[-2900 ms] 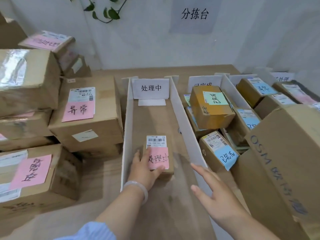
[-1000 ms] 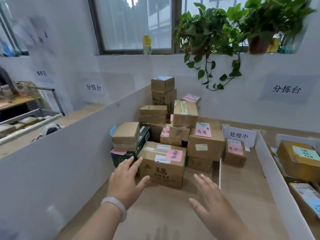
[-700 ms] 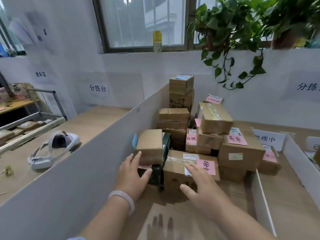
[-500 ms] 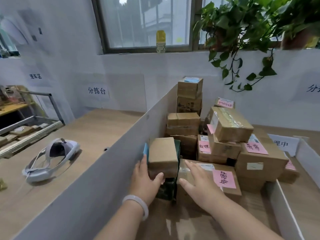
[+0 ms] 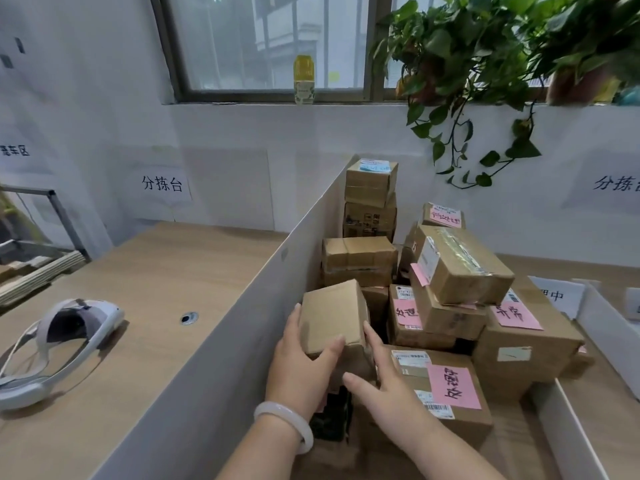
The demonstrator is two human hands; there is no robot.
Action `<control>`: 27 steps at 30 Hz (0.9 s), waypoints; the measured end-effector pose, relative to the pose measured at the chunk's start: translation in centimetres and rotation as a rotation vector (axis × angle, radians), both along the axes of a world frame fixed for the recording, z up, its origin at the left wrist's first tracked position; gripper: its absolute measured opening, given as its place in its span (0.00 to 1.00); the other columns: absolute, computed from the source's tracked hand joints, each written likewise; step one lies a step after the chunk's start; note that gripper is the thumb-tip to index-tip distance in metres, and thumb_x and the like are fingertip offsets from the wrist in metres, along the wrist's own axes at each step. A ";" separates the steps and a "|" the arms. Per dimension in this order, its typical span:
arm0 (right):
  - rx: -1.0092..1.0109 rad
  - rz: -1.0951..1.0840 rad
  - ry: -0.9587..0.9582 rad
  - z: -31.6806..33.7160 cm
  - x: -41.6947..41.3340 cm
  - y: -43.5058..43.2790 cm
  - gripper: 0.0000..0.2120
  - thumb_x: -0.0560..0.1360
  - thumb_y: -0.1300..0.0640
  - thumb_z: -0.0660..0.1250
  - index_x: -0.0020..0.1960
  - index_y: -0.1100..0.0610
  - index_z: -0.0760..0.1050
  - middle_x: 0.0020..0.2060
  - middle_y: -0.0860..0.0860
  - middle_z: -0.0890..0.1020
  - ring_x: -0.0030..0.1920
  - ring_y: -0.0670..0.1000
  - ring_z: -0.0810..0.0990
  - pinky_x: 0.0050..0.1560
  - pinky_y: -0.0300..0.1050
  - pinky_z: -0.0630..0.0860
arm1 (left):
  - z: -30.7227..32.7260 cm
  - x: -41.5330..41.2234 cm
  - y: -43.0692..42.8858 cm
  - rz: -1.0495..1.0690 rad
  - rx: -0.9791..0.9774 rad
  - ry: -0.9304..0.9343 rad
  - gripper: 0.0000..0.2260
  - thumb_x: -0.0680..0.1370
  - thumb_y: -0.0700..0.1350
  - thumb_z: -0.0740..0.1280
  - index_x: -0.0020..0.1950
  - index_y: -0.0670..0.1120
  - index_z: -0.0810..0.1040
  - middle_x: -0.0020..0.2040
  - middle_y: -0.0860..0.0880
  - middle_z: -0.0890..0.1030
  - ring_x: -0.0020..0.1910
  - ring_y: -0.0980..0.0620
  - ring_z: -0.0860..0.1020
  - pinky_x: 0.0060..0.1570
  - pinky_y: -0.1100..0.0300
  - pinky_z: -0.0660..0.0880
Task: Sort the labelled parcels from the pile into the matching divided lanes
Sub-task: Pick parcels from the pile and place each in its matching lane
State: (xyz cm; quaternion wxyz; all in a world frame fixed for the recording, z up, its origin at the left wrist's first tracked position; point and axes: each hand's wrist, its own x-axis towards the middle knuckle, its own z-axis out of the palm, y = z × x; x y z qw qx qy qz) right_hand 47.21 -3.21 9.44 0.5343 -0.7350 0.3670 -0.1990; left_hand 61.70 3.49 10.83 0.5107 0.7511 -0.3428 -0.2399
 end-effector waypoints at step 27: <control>-0.053 -0.429 -0.125 3.3 -13.9 5.6 0.30 0.76 0.47 0.69 0.73 0.39 0.59 0.64 0.43 0.69 0.60 0.41 0.70 0.51 0.33 0.68 | 2.3 -11.4 3.1 -0.365 -0.070 0.478 0.20 0.74 0.58 0.71 0.65 0.57 0.76 0.58 0.51 0.83 0.57 0.48 0.81 0.62 0.47 0.77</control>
